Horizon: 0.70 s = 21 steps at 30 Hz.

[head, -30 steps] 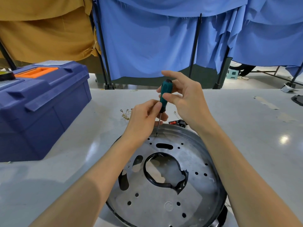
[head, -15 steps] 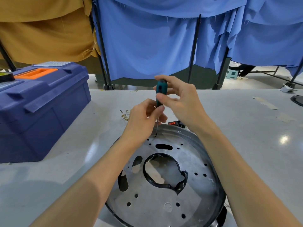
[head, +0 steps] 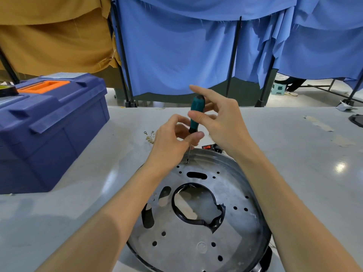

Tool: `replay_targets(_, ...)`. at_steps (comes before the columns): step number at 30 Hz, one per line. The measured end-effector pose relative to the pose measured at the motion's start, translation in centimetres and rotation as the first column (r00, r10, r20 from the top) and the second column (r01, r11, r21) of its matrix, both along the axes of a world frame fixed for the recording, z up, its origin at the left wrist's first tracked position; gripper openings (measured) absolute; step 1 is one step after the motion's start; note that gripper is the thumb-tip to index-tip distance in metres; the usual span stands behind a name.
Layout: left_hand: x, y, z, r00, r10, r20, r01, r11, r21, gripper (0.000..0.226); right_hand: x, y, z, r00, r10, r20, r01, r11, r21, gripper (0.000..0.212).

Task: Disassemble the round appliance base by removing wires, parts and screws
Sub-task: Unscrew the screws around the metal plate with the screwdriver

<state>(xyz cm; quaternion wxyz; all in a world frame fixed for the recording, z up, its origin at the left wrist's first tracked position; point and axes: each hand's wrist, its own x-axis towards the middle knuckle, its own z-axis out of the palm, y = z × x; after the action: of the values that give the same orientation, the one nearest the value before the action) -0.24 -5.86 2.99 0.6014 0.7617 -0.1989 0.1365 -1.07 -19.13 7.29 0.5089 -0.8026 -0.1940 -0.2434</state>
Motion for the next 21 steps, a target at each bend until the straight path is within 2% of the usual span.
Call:
replay_targets(2, 0.25, 0.03, -0.10, 1.000, -0.022, -0.014, 0.022, 1.000, 0.012, 0.011, 0.04, -0.17, 0.18, 1.000, 0.006, -0.011, -0.005, 0.999, 0.053, 0.043)
replay_targets(4, 0.30, 0.10, -0.11, 0.999, -0.027, -0.035, 0.027, 1.000, 0.016, 0.015, 0.02, -0.25, 0.21, 0.999, 0.049, -0.018, -0.047, 0.995, 0.093, 0.035)
replay_targets(7, 0.30, 0.19, -0.25, 1.000, 0.002, -0.017, -0.002, 1.000, -0.005, 0.006, -0.11, -0.04, 0.11, 0.998, 0.060, -0.008, -0.059, 0.996, 0.059, 0.035)
replay_targets(9, 0.17, 0.12, -0.18, 1.000, 0.030, -0.003, -0.030, 1.000, -0.009, 0.020, -0.14, 0.02, 0.04, 0.999, 0.041, 0.000, -0.041, 0.999, 0.034, 0.042)
replay_targets(12, 0.09, 0.02, -0.12, 1.000, -0.019, -0.014, 0.019, 1.000, 0.000, 0.006, -0.10, -0.30, 0.20, 1.000, 0.030, 0.007, -0.031, 0.998, 0.061, 0.049)
replay_targets(15, 0.11, 0.03, -0.11, 0.998, -0.038, -0.053, 0.037, 0.999, -0.008, 0.018, -0.15, -0.30, 0.28, 0.997, 0.072, -0.006, -0.071, 0.993, 0.090, 0.045)
replay_targets(17, 0.10, 0.12, -0.13, 0.999, -0.026, -0.028, 0.026, 1.000, -0.017, 0.002, -0.25, -0.06, 0.15, 0.995, 0.099, -0.016, -0.097, 0.992, 0.075, 0.040)
replay_targets(19, 0.07, 0.09, -0.13, 1.000, 0.024, -0.015, -0.024, 1.000, -0.020, 0.027, -0.25, 0.08, 0.09, 0.996, 0.090, -0.018, -0.090, 0.995, 0.041, 0.041)
replay_targets(21, -0.02, 0.03, -0.02, 1.000, 0.017, -0.007, -0.017, 0.999, -0.027, 0.029, -0.17, 0.02, 0.10, 0.998, 0.058, 0.001, -0.058, 0.998, 0.026, 0.046)
